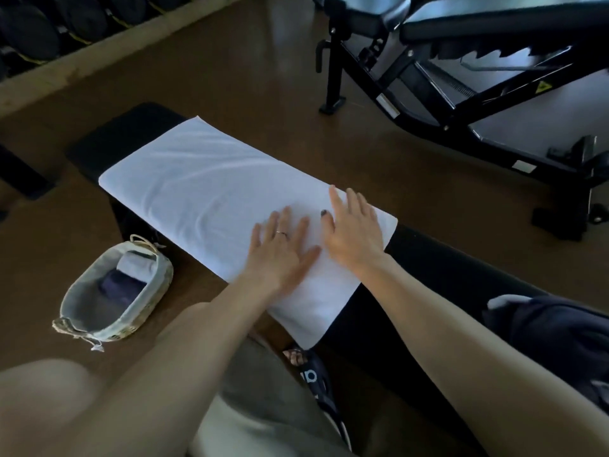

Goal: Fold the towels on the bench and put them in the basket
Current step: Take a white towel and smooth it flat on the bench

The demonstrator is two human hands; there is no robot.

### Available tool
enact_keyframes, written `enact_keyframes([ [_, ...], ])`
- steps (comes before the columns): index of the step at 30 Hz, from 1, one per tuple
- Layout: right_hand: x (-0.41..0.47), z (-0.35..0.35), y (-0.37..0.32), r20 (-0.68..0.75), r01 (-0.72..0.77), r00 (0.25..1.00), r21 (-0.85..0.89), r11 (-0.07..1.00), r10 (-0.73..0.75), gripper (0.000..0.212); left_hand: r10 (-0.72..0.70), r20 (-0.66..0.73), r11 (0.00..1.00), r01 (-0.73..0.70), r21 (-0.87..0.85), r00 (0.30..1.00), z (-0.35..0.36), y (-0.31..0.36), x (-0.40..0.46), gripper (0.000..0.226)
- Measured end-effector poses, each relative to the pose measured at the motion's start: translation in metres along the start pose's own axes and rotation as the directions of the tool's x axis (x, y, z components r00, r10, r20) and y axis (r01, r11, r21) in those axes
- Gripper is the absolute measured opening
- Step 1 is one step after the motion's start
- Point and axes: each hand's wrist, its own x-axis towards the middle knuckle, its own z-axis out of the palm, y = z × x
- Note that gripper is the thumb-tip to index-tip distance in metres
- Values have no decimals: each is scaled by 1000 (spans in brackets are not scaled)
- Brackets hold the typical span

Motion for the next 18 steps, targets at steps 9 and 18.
enact_keyframes([
  [9,-24,-8,42,33,-169,984,-148,975,175,63,18,147,999,-22,23,989,8,-10,-36,81],
  [18,-78,15,-52,148,519,850,-72,852,-505,67,-131,-47,991,132,6,990,-30,-68,-32,64],
])
